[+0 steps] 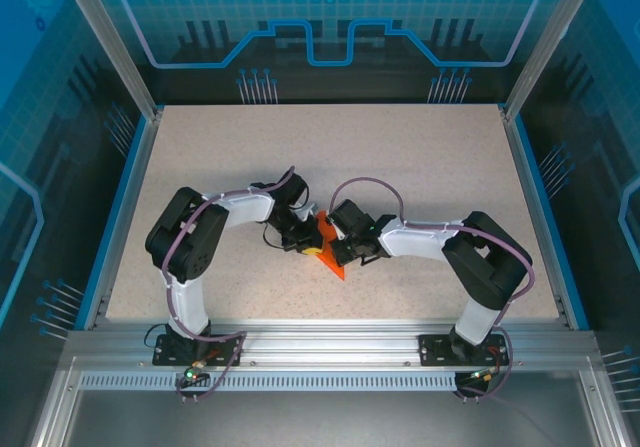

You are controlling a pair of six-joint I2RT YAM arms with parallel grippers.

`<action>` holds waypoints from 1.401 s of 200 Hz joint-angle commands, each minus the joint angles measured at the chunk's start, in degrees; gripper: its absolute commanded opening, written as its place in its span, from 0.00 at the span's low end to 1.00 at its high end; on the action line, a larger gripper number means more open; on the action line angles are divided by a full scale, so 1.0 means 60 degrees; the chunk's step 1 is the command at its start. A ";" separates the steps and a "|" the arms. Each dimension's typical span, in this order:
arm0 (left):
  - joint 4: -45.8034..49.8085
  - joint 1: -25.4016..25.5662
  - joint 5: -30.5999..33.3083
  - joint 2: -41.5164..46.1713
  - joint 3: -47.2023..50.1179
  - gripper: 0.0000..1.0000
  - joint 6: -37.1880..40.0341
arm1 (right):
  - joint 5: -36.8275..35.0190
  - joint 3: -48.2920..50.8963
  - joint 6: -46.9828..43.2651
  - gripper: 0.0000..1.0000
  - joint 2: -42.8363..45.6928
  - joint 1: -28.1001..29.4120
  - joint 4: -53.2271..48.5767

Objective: Fold a paper plane with a square sheet of paper (fold left side to right side)
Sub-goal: Third fold the triangle at the center of the table.

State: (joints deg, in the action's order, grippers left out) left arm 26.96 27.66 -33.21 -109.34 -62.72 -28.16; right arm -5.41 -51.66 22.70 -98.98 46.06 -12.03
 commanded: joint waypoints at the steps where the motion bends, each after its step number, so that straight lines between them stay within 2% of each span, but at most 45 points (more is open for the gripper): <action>1: 0.0392 0.0032 0.0246 -0.0227 0.0095 0.10 0.0254 | 0.0418 0.0273 -0.0038 0.00 -0.0552 0.0096 -0.1188; 103: 0.0633 0.0024 0.0752 -0.0446 0.0336 0.09 0.0390 | 0.0673 0.0273 0.0098 0.00 -0.0456 -0.0025 -0.1010; 145: 0.0664 0.0037 0.1012 -0.0439 0.0589 0.09 0.0390 | 0.1098 -0.0323 0.0281 0.03 -0.0176 -0.0330 -0.0837; 159: 0.0613 0.0027 0.1085 -0.0466 0.0702 0.09 0.0378 | 0.1207 -0.0462 0.0337 0.05 -0.0023 -0.0441 -0.0814; 204: 0.0428 0.0047 0.1118 -0.0516 0.0910 0.08 0.0273 | 0.1469 -0.0567 0.0790 0.24 0.0953 -0.0690 -0.1199; 222: 0.0401 0.0059 0.1134 -0.0515 0.0902 0.08 0.0271 | 0.1480 -0.0444 0.1123 0.28 0.1464 -0.0690 -0.1673; 248: 0.0399 0.0072 0.1131 -0.0516 0.0862 0.08 0.0270 | 0.1873 -0.0213 0.1710 0.26 0.2116 -0.0692 -0.2188; 280: 0.0421 0.0069 0.1175 -0.0516 0.0858 0.08 0.0291 | 0.3278 -0.0077 0.2888 0.15 0.2229 -0.0628 -0.2016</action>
State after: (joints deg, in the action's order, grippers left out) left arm 24.95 27.59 -32.40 -109.54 -60.80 -26.87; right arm 6.70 -53.39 33.10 -85.82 42.33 -22.20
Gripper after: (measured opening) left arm 0.078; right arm 0.180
